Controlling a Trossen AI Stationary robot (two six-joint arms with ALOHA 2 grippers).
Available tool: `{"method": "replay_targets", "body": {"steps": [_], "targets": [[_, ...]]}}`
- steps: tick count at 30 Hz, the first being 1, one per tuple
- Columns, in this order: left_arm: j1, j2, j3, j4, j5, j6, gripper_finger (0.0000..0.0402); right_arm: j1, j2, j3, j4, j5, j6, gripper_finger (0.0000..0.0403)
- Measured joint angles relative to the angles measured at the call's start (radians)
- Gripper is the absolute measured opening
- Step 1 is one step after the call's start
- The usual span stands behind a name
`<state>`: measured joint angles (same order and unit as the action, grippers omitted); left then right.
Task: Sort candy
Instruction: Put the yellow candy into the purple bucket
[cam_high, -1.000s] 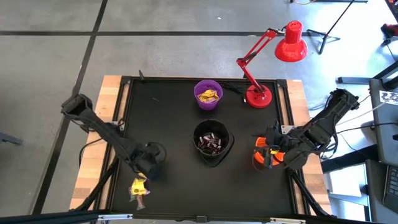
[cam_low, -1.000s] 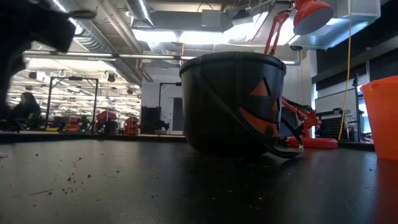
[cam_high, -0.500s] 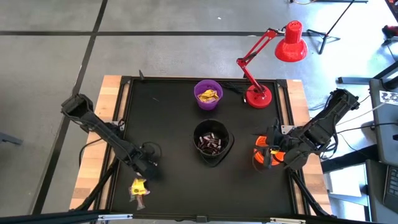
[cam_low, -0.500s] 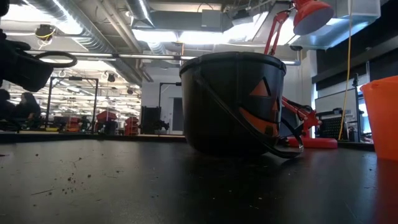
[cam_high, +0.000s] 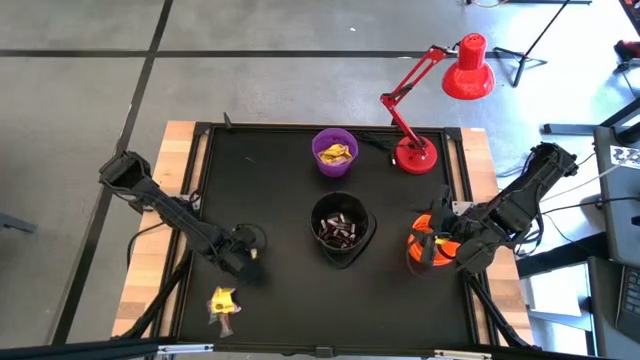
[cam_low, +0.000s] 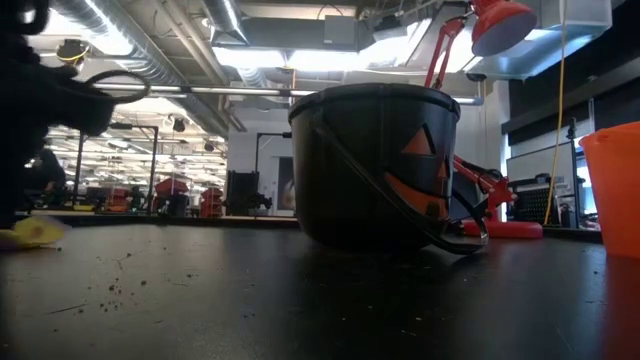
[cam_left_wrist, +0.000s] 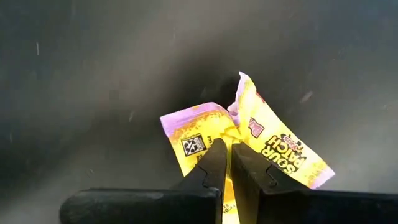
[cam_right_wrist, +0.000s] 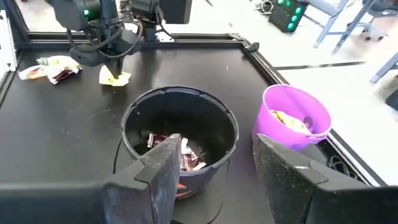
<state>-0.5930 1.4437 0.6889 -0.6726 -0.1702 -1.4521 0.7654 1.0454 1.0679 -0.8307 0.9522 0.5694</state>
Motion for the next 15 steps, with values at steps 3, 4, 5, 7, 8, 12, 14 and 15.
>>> {"method": "replay_targets", "body": {"steps": [3,4,5,7,8,12,14,15], "targets": [[0.026,0.001,0.05,-0.004,-0.071,0.076,0.0002,0.0,0.0,0.0,0.009,0.025,0.0,0.0198],[0.035,0.001,0.07,-0.008,-0.103,0.104,0.0001,0.0,0.0,0.0,0.017,0.038,0.0,0.0198],[0.042,0.001,0.09,-0.013,-0.136,0.133,0.0001,0.0,0.003,0.0,0.027,0.052,0.001,0.0198],[0.058,0.001,0.141,-0.013,-0.208,0.207,0.0,0.0,0.008,0.0,0.038,0.079,0.0,0.0198],[0.066,0.0,0.167,-0.012,-0.24,0.243,0.0,0.0,0.014,0.0,0.046,0.086,0.0,0.0198],[0.089,0.0,0.272,-0.007,-0.329,0.391,0.0,-0.002,0.039,0.0,0.088,0.103,-0.023,0.0198],[0.094,-0.001,0.322,-0.002,-0.36,0.455,0.0,-0.002,0.056,0.0,0.114,0.103,-0.04,0.0198],[0.096,-0.001,0.344,0.008,-0.373,0.488,0.0,-0.002,0.064,0.0,0.131,0.103,-0.054,0.0198]]}}
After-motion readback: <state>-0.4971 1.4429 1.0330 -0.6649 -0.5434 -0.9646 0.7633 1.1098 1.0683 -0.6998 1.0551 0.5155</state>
